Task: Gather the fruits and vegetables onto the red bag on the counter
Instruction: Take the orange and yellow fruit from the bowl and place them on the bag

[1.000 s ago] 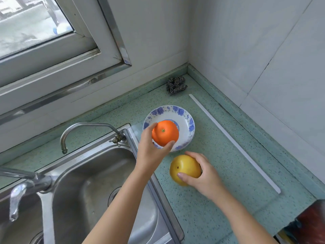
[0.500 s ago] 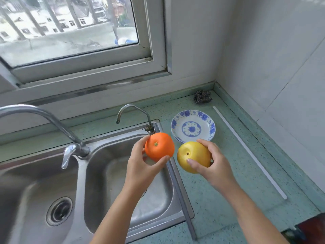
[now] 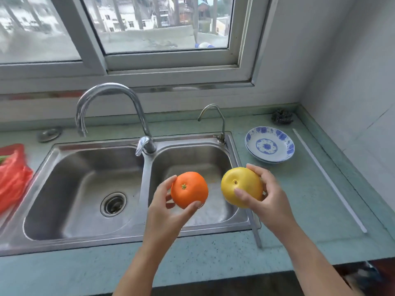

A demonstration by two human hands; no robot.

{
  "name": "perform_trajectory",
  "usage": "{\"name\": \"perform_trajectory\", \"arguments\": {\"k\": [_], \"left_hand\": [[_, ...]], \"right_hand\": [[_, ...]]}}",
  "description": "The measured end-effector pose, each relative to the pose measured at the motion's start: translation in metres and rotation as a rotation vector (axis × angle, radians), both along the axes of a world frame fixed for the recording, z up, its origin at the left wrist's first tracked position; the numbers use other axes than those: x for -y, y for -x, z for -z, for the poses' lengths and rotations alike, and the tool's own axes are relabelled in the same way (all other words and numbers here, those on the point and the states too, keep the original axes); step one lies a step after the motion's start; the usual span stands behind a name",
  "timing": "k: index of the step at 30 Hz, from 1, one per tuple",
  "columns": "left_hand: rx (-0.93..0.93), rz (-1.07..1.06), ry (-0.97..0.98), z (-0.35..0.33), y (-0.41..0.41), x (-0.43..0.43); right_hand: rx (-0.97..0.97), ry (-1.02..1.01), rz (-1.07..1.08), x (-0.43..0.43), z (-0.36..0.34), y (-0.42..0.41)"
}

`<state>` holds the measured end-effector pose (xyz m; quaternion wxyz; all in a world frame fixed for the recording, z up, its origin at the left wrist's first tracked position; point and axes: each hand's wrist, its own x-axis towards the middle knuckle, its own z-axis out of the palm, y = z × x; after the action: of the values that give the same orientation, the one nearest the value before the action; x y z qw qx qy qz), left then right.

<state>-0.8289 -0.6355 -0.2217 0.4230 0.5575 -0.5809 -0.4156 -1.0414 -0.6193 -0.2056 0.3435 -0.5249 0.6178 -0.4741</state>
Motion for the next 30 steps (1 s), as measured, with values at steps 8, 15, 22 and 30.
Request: {"name": "perform_trajectory", "arguments": {"k": [8,15,22,30], "left_hand": [[-0.038,-0.146,-0.019,0.002,-0.09,-0.076],[-0.069,-0.359,-0.019,0.009,-0.171,-0.144],[-0.087,-0.628,-0.006,0.019,-0.254,-0.212],[-0.132,-0.842,0.022,0.016,-0.31,-0.267]], "right_hand": [[-0.083,-0.002,-0.109,-0.05,-0.006,-0.087],[-0.065,0.037,-0.297,-0.075,-0.004,-0.174],[-0.052,0.026,-0.541,-0.095,-0.005,-0.275],[-0.079,0.053,-0.785,-0.11,-0.008,-0.364]]}}
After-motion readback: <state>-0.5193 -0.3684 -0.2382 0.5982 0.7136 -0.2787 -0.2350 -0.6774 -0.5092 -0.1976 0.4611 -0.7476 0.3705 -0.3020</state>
